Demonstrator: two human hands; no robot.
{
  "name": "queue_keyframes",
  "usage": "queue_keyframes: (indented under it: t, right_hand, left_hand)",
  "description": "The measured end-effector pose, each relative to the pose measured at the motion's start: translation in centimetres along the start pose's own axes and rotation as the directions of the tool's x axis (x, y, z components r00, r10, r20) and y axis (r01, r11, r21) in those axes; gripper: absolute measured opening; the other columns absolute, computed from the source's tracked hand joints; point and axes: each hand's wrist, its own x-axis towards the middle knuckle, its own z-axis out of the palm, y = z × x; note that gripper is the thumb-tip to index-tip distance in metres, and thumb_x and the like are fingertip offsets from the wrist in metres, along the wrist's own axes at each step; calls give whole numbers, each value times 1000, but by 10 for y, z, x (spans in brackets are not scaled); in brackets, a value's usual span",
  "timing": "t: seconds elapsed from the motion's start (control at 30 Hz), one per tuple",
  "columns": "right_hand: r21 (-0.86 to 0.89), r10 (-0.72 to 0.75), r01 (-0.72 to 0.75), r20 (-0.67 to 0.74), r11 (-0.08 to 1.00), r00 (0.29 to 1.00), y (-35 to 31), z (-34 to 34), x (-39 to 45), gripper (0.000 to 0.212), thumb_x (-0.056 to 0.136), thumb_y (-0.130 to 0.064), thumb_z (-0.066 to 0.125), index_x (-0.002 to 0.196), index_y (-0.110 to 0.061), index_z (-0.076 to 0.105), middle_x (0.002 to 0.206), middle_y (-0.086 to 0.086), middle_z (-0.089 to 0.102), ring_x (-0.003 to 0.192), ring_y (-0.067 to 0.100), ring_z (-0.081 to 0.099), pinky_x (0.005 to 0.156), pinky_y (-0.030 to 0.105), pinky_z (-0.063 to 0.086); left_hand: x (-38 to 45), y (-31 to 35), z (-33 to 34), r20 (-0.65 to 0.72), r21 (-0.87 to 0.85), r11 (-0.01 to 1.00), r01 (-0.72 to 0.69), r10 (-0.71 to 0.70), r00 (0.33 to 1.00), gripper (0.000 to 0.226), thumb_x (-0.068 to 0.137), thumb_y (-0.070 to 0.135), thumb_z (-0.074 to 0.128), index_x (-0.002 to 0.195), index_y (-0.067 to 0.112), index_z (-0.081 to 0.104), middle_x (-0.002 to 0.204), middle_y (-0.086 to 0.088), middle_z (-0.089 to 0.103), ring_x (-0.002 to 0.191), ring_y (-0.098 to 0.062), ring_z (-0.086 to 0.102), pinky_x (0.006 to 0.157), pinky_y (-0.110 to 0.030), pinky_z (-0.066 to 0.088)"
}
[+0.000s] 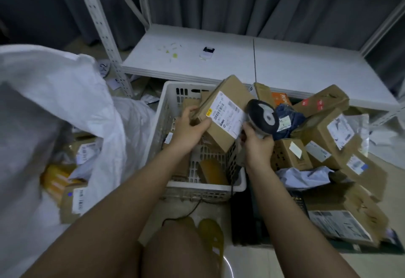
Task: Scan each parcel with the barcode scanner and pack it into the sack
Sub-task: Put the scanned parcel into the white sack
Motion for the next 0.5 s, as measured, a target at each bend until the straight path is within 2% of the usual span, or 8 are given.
queue_keyframes:
  t: [0.1,0.17,0.27,0.37,0.4,0.47,0.5]
  right_hand:
    - [80,-76,74,32,994,997,-35,-3,-37,42,85,-22,75,121,-10,58,112,-4,63,105,13,58,89,28,46]
    - [87,-134,130,45,988,990,-49,-4,-64,46,83,-19,76,124,-7,58,120,0,64,111,15,59,98,32,47]
    - [75,-178,172,92,982,980,-67,-4,-119,40,83,-12,74,120,-7,58,124,6,63,113,17,58,99,31,45]
    - [120,-250,230,201,966,947,-81,1,-168,50,84,-15,75,129,-7,54,126,1,62,117,16,56,99,27,46]
    - [104,-251,233,241,967,937,-85,3,-182,51,84,-18,76,129,-9,54,124,0,62,116,16,57,98,26,47]
    - [5,-222,237,366,972,904,-91,6,-202,35,83,-27,76,113,-16,61,109,4,69,104,23,63,92,37,53]
    - [-57,-218,270,443,961,870,-93,6,-210,21,84,-28,75,98,-18,63,94,5,69,92,23,64,82,38,54]
  left_hand:
    - [-47,32,-19,-25,-88,994,-58,56,998,45,80,40,67,120,39,46,121,4,52,99,-8,59,80,-27,54]
    - [-80,48,-35,-71,-120,986,-116,108,992,59,67,52,70,120,43,45,128,0,51,107,-16,59,90,-36,53]
    - [-129,65,-59,-202,-205,966,-155,114,973,72,73,39,78,125,26,30,123,-3,51,101,-13,58,81,-25,50]
    - [-177,86,-87,-302,-250,950,-186,106,947,62,81,28,76,121,19,29,104,8,52,87,0,55,64,-10,46]
    - [-188,90,-98,-343,-250,946,-207,114,932,58,82,27,75,119,20,31,99,12,51,85,2,53,63,-9,44]
    - [-210,96,-124,-423,-226,948,-225,112,899,57,81,31,76,119,21,35,97,15,49,86,0,53,68,-13,43]
    - [-220,98,-138,-463,-204,950,-235,118,879,56,80,32,76,120,21,38,99,14,51,87,-3,54,70,-15,43]
